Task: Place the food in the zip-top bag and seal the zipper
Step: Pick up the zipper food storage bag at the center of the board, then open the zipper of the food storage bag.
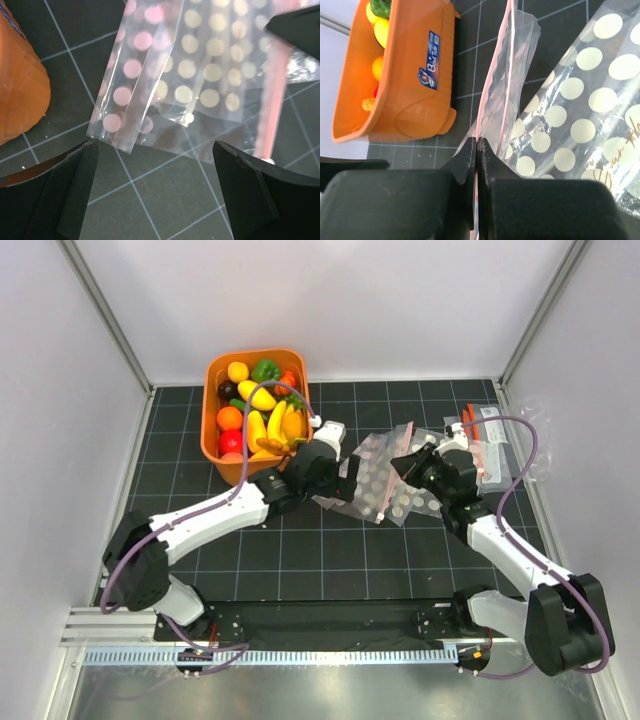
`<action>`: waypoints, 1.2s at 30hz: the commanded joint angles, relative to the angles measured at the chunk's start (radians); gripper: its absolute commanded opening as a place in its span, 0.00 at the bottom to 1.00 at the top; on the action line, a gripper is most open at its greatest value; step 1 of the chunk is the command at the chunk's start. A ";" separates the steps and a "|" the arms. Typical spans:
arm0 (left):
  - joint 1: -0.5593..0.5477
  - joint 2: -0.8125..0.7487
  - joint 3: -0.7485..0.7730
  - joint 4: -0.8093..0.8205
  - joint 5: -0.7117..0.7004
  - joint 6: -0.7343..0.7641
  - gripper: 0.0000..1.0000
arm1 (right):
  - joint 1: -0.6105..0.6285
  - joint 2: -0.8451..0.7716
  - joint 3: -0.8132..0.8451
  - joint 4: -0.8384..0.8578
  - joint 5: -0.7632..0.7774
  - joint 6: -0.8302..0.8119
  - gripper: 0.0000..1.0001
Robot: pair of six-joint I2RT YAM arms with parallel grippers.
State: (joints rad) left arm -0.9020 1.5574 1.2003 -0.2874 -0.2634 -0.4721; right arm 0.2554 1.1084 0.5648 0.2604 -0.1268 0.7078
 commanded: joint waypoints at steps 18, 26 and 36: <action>-0.072 -0.120 -0.180 0.398 0.168 0.148 0.98 | 0.183 -0.094 0.026 -0.029 0.219 0.025 0.01; -0.100 -0.111 -0.176 0.401 0.121 0.174 0.96 | 0.280 -0.116 0.006 0.046 0.285 0.036 0.01; -0.121 -0.079 -0.156 0.392 0.053 0.199 0.77 | 0.354 -0.119 0.006 0.069 0.343 0.029 0.01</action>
State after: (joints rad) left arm -1.0134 1.4689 1.0229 0.0624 -0.1688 -0.2993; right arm 0.5907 1.0142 0.5640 0.2592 0.1623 0.7368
